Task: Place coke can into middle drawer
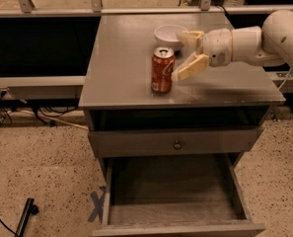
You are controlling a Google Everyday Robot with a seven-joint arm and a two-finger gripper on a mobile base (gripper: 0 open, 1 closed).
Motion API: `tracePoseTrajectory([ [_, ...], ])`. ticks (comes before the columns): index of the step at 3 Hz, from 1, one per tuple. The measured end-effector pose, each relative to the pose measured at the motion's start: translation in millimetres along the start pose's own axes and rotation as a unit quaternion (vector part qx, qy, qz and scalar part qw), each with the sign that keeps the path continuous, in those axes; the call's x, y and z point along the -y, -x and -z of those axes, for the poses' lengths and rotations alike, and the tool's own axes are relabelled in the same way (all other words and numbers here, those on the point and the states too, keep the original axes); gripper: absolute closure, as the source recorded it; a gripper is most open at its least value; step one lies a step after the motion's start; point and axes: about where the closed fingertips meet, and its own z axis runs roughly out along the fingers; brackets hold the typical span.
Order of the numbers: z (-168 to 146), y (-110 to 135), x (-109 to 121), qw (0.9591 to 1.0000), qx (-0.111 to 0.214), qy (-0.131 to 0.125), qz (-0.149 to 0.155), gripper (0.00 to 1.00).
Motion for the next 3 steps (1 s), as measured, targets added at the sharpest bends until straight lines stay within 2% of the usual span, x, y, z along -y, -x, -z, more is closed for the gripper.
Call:
tracePoseTrajectory([
  [1, -7, -3, -3, 0.9999, 0.002, 0.01, -0.001, 0.0],
  [3, -31, -2, -17, 0.9989, 0.007, 0.045, -0.001, 0.0],
])
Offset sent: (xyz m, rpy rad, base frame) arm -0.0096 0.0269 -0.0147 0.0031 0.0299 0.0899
